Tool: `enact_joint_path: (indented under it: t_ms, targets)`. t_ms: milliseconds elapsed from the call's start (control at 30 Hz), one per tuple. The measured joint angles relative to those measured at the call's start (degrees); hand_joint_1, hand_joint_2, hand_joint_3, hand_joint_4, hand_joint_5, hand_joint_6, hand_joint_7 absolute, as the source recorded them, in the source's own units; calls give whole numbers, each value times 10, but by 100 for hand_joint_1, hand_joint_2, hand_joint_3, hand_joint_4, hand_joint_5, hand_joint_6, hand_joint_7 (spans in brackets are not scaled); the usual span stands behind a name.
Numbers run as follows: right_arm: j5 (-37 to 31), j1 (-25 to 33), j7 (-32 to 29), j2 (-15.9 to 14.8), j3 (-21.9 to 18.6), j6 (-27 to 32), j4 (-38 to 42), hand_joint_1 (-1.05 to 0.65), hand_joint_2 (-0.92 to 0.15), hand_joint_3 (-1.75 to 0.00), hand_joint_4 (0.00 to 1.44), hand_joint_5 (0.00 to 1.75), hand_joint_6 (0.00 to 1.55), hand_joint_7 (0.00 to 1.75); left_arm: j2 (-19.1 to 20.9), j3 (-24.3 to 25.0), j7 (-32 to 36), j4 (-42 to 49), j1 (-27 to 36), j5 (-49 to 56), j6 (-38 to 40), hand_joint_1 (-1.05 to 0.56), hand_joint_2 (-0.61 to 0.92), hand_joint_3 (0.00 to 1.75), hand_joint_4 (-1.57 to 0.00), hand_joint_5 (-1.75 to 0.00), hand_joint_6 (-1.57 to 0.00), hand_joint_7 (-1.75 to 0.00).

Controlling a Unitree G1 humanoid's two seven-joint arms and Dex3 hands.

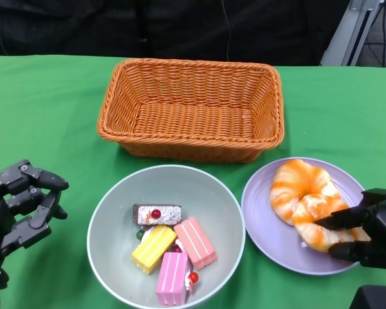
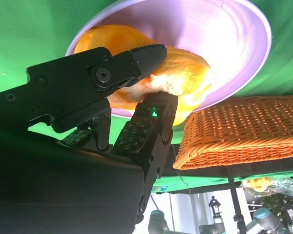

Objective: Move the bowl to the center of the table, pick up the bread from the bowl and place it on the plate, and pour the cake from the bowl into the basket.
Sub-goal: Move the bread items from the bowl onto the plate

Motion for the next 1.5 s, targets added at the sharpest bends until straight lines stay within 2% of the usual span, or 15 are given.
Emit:
enact_joint_path:
  t_ms: [200,267,400,500,667,700,733,800,833,933,1233,1500]
  targets:
    - [0,-3,-5,0,3,2,2,-13,-86,0,85,117,123,1,0,0,-3,0,0,0,0,-9,72,73,-79,-146,-83,-108]
    - [-3,-16,-7,3,14,11,20,-16,-89,0,86,108,121,0,0,1,-3,0,0,0,-1,-8,72,74,-78,-146,-83,-108]
    - [-4,-38,-11,10,34,28,50,-16,-89,0,87,104,120,0,0,1,-3,-1,0,0,-3,-8,72,75,-78,-146,-82,-108]
    - [-4,-41,-11,10,44,42,46,-20,-91,-1,80,101,103,0,1,2,-3,-1,0,0,-3,-7,72,76,-78,-146,-82,-109]
    - [-5,-25,3,8,47,83,3,-24,-88,0,70,94,90,0,1,2,-3,-2,0,0,-2,-7,72,77,-78,-147,-83,-109]
    - [-5,-20,5,8,47,92,-7,-26,-88,0,69,88,89,0,1,2,-3,-3,0,0,-2,-7,72,77,-78,-147,-83,-109]
    - [-5,-14,8,8,47,103,-18,-30,-88,0,73,66,89,0,2,2,-3,-4,0,0,-2,-7,71,77,-78,-147,-83,-109]
    - [-5,-6,16,8,47,122,-36,-31,-88,0,78,48,89,0,2,2,-3,-4,0,0,-2,-7,71,78,-78,-147,-83,-109]
    - [-6,-3,17,8,47,129,-44,-35,-87,0,80,30,90,0,2,2,-3,-4,0,0,-2,-8,70,78,-77,-147,-83,-109]
    - [-7,9,21,6,48,142,-62,-39,-86,0,85,13,91,1,2,2,-3,-4,0,0,-2,-8,70,78,-77,-148,-83,-109]
    - [-10,29,24,6,48,173,-104,-46,-85,0,96,16,100,3,3,3,-4,-4,0,0,-2,-9,71,76,-77,-147,-83,-107]
    - [-11,50,53,8,48,211,-164,-48,-85,0,92,17,99,2,3,3,-6,-3,0,-2,-2,-8,72,75,-78,-146,-84,-106]
